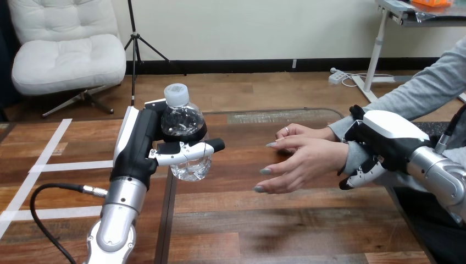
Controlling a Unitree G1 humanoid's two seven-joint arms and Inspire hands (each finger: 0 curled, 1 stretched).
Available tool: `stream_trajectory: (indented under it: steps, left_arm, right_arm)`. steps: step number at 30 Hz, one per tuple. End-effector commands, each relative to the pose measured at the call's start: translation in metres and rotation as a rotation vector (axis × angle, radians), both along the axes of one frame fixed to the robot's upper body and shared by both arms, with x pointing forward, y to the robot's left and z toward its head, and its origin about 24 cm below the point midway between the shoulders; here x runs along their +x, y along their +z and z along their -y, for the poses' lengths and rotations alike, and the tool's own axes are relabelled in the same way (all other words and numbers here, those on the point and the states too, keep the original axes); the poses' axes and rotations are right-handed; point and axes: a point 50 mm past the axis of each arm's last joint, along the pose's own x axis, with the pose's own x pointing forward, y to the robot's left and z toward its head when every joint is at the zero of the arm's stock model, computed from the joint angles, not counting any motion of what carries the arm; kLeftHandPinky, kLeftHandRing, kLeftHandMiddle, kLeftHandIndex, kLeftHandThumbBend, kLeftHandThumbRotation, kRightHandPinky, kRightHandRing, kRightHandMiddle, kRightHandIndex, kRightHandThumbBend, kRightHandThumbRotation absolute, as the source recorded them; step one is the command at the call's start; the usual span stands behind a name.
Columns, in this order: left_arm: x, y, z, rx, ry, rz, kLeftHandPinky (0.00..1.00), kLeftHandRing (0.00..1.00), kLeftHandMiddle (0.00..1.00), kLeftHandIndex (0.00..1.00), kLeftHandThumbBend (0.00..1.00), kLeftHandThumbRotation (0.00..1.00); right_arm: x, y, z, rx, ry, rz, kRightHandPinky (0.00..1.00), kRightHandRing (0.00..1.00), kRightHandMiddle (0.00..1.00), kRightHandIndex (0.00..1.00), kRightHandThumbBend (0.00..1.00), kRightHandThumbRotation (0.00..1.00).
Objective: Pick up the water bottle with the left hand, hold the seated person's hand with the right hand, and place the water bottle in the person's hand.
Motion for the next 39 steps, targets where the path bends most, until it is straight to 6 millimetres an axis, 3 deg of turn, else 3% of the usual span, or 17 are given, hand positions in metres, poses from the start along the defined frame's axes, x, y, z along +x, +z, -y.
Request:
stream_trajectory:
  steps: [1, 39]
  left_arm:
    - [0.017, 0.029, 0.012, -0.021, -0.027, 0.105, 0.29, 0.34, 0.38, 0.39, 0.82, 0.00]
    - [0.025, 0.025, 0.041, -0.114, -0.088, 0.072, 0.30, 0.34, 0.38, 0.39, 0.83, 0.00]
  right_arm:
    - [0.011, 0.023, -0.009, 0.060, 0.028, 0.111, 0.18, 0.22, 0.27, 0.28, 0.75, 0.00]
    - [0.014, 0.028, -0.025, 0.106, 0.090, 0.125, 0.17, 0.21, 0.26, 0.27, 0.74, 0.00]
